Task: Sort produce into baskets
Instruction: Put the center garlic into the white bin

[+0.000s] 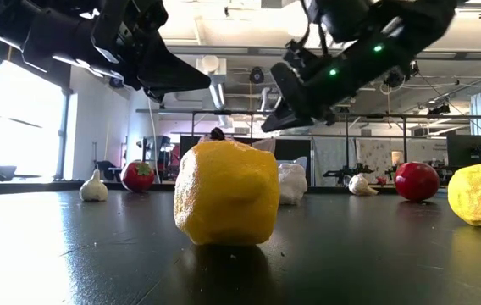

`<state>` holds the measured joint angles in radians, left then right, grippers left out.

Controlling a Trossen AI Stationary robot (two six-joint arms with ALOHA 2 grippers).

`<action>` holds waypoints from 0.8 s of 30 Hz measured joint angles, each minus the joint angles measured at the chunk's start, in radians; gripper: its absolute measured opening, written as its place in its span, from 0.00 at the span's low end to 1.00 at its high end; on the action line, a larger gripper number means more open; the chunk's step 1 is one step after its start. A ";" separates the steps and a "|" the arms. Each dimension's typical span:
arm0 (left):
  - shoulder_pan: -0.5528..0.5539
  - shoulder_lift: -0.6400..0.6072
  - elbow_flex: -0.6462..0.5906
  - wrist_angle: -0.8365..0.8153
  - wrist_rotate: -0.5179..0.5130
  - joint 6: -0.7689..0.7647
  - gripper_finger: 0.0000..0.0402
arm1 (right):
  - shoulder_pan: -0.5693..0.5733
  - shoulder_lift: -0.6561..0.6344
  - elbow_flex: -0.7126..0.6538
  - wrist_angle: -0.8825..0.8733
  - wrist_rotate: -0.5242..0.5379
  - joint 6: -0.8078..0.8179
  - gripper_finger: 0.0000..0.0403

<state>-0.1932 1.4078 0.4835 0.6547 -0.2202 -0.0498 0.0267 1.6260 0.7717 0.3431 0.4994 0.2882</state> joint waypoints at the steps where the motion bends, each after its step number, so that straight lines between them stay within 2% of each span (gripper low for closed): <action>1: 0.000 0.000 0.000 0.000 0.000 0.000 0.00 | 0.029 0.000 -0.006 -0.003 0.041 0.013 0.00; 6: 0.000 0.000 0.000 0.001 0.000 0.006 0.00 | 0.137 0.001 0.001 -0.035 0.180 0.082 0.02; 10: 0.000 0.000 0.000 0.011 0.000 0.037 0.00 | 0.178 0.001 0.020 -0.070 0.204 0.076 0.11; 16: 0.003 0.000 0.000 0.033 0.000 0.047 0.00 | 0.212 0.002 0.020 -0.115 0.196 0.090 0.37; 21: 0.003 0.000 0.000 0.033 0.000 0.047 0.00 | 0.213 0.026 0.021 -0.154 0.133 0.105 0.63; 24: 0.003 0.000 0.000 0.032 0.000 0.046 0.00 | 0.209 0.053 0.021 -0.156 0.123 0.108 0.72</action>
<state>-0.1902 1.4078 0.4835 0.6869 -0.2202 -0.0036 0.2359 1.6793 0.7929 0.1868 0.6228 0.3962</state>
